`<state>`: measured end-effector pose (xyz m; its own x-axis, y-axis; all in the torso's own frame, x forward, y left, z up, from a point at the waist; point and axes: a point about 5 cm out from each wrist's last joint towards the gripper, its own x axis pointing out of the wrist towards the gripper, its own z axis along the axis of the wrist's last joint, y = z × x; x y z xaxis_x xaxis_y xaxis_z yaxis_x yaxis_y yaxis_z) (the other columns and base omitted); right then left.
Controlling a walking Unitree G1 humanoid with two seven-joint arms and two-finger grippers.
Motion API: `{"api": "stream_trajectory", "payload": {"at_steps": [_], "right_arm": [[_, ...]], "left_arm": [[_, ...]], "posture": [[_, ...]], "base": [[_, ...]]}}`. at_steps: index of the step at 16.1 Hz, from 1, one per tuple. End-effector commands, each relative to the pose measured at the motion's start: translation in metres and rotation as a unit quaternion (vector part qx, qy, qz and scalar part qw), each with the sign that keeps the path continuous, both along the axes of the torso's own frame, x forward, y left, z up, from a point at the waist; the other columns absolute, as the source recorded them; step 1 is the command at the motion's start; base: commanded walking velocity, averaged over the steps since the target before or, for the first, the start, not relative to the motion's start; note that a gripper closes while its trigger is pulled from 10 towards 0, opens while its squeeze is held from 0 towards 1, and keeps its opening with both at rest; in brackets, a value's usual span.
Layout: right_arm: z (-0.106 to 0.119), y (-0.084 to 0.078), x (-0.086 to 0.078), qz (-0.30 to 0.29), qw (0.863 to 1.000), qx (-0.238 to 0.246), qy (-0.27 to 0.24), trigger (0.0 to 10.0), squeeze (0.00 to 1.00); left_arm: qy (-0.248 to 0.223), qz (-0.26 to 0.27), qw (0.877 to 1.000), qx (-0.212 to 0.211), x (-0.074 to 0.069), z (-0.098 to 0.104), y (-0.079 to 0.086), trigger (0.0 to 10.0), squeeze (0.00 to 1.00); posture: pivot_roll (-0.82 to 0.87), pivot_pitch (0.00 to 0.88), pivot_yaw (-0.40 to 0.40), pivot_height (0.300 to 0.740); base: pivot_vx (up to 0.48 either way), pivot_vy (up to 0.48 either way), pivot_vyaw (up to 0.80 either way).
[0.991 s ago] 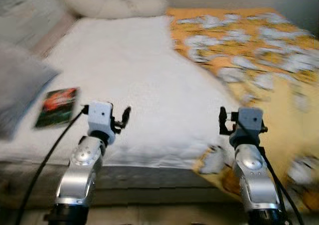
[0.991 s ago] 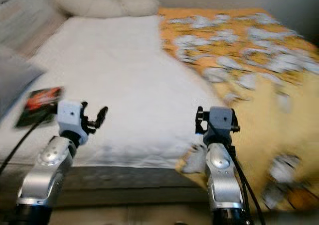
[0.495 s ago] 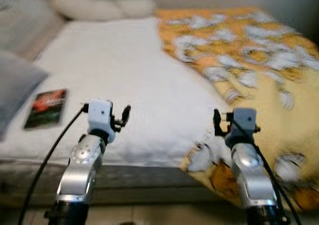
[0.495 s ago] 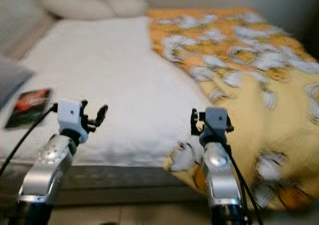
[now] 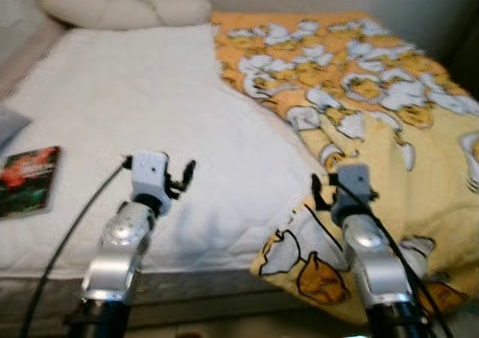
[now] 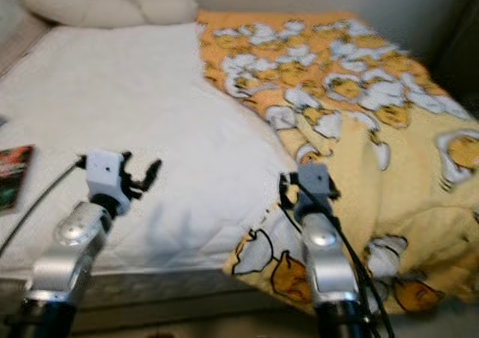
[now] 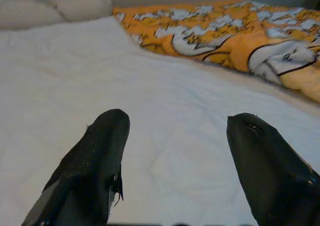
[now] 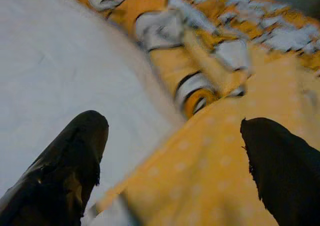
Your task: Clean up the room
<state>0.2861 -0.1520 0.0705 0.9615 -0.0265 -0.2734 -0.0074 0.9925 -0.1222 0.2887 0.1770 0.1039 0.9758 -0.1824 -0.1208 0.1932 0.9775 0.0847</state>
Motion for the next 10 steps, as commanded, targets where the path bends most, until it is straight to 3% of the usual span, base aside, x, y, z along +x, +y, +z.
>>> {"api": "stream_trajectory", "payload": {"at_steps": [1,4,6,8,10], "right_arm": [[-0.007,0.005,-0.002,0.023,0.999,0.000,0.030,10.0,0.00],[-0.013,0.005,0.001,0.030,0.998,-0.001,0.055,10.0,0.00],[-0.016,0.004,0.008,0.032,0.997,0.021,0.069,10.0,1.00],[-0.018,0.005,0.014,0.038,0.996,0.030,0.081,10.0,1.00],[-0.029,0.008,0.026,0.052,0.991,0.010,0.127,10.0,1.00]], "left_arm": [[0.004,-0.011,1.000,0.009,0.000,-0.003,0.000,10.0,0.00],[0.002,-0.047,0.998,0.036,-0.001,-0.002,-0.006,10.0,0.00],[0.001,-0.065,0.997,0.039,-0.004,-0.002,-0.011,10.0,0.00],[-0.001,-0.067,0.997,0.041,-0.004,-0.001,-0.012,10.0,0.00],[0.001,-0.082,0.996,0.040,-0.005,0.000,-0.017,10.0,0.00]], "posture": [[-0.02,0.000,0.000,0.740],[-0.01,0.000,-0.011,0.740],[0.00,0.000,-0.019,0.740],[0.00,0.000,-0.016,0.740],[0.00,0.000,-0.011,0.740]], "base": [[0.000,0.000,0.00],[0.000,0.000,0.00],[0.000,0.000,0.00],[0.000,0.000,0.00],[0.000,0.000,0.00]]}}
